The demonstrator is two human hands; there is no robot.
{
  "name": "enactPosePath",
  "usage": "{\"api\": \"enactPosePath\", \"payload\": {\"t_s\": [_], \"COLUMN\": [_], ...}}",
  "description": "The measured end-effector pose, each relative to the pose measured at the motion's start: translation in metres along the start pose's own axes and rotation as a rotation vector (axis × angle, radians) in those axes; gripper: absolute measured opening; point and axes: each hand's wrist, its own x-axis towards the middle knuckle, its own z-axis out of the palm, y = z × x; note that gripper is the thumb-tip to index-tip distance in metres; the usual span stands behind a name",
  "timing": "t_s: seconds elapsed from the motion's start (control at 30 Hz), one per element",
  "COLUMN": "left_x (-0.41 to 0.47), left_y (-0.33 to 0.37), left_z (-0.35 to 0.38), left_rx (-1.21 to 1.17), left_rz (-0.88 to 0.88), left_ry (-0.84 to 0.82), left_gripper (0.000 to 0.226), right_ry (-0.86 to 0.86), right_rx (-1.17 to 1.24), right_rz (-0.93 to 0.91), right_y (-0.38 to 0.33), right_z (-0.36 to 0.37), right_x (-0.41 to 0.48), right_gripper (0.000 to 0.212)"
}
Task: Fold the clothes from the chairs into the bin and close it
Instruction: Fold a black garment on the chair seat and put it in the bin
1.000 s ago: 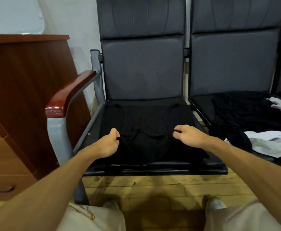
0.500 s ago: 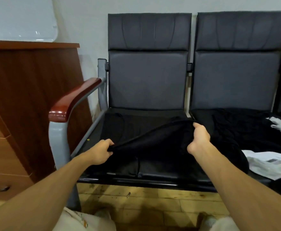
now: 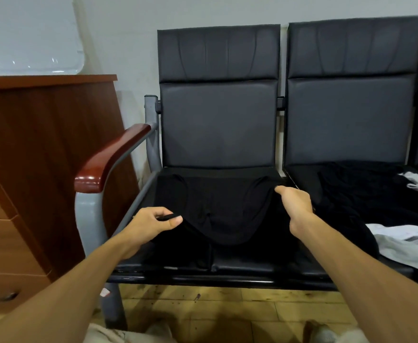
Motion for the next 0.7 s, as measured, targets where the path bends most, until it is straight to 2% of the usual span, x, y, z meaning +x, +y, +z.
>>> {"api": "enactPosePath", "payload": {"t_s": [0.1,0.17,0.27,0.33,0.4,0.47,0.57,0.63,0.7], "left_x": [-0.007,-0.011,-0.018,-0.021,-0.028,-0.034,-0.037,-0.033,-0.019], "left_y": [0.008,0.011,0.015,0.019,0.025,0.031,0.035,0.036,0.035], "left_z": [-0.003,-0.005,-0.010,-0.014,-0.017,-0.020,-0.020,-0.017,-0.018], "left_rx": [-0.025,-0.033,-0.019,0.019,0.048,0.073,0.003,-0.126,-0.139], "left_rz": [0.015,-0.011,-0.096,-0.169,-0.244,-0.286,-0.266,-0.240,-0.181], "left_ry": [-0.098,-0.146,-0.211,-0.324,-0.465,-0.535,-0.469,-0.308,-0.091], "left_gripper": [0.022,0.027,0.034,0.046,0.047,0.044,0.036,0.030,0.027], "right_ry": [-0.183,-0.351,-0.677,-0.852,-0.946,-0.919,-0.707,-0.487,-0.267], "right_rx": [-0.280,-0.471,-0.722,-0.854,-0.927,-0.910,-0.757,-0.699,-0.678], "right_rz": [-0.196,-0.252,-0.190,-0.113,-0.088,-0.123,-0.215,-0.290,-0.353], "right_y": [0.000,0.002,0.001,0.000,0.000,0.001,0.001,0.001,-0.001], "right_z": [-0.007,-0.014,-0.029,-0.038,-0.048,-0.054,-0.057,-0.056,-0.054], "right_x": [-0.003,-0.005,-0.016,-0.023,-0.029,-0.030,-0.024,-0.017,-0.007], "right_gripper": [0.020,0.029,0.035,0.027,0.019,0.020,0.026,0.031,0.038]}}
